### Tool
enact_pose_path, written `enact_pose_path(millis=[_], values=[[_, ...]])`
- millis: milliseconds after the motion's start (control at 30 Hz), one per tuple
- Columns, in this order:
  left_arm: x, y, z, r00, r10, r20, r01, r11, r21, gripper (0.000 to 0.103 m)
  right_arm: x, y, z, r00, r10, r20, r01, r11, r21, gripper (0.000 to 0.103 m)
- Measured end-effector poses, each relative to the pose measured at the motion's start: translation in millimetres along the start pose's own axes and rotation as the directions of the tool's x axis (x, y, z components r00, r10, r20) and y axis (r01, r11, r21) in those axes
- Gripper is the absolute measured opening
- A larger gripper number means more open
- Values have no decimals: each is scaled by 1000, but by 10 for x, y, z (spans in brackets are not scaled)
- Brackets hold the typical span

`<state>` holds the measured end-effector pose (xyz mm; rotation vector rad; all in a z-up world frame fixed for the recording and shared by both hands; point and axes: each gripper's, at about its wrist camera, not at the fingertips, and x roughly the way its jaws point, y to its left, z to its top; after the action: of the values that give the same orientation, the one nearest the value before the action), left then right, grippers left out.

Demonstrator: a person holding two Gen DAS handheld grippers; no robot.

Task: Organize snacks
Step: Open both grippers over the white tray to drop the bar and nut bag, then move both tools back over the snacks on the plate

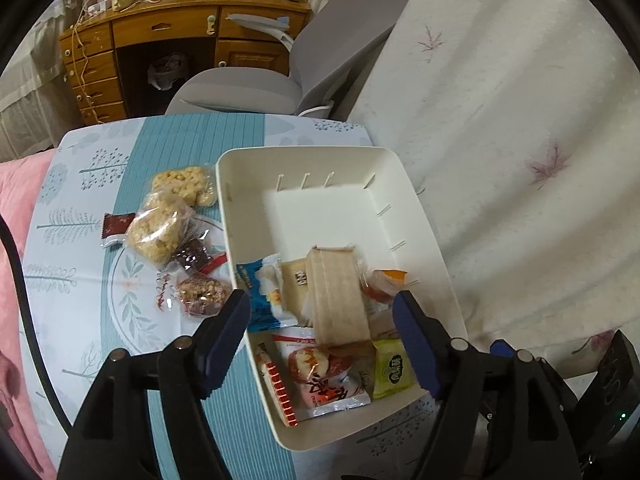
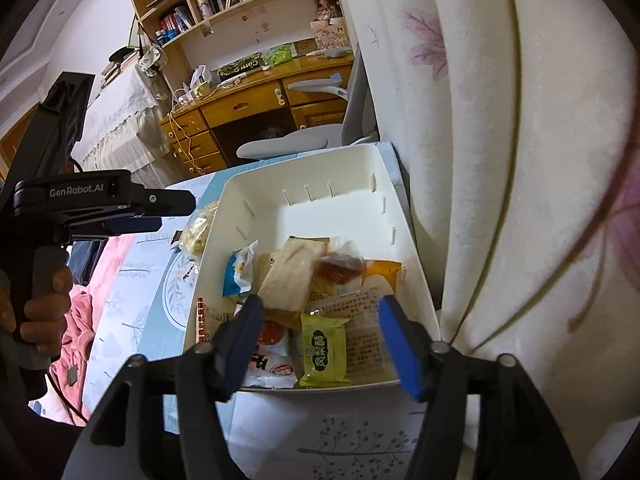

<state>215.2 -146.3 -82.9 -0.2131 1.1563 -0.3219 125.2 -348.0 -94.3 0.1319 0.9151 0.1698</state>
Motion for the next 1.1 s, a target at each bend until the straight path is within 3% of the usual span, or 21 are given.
enact_pose_path(millis=[333, 633, 833, 1100], values=[[-7, 264, -186, 999, 26, -38, -28, 999, -43, 78, 126, 73, -65, 997, 10, -71, -6, 998, 59, 70], [5, 686, -586, 991, 43, -130, -54, 995, -79, 80, 285, 303, -142, 988, 40, -147, -22, 992, 122, 71], [-22, 1020, -800, 978, 68, -196, -85, 993, -80, 80, 369, 601, -196, 983, 62, -171, -36, 988, 151, 71], [-183, 1527, -838, 971, 105, -215, -122, 990, -66, 80, 506, 1075, -254, 980, 68, -189, -33, 983, 182, 71]])
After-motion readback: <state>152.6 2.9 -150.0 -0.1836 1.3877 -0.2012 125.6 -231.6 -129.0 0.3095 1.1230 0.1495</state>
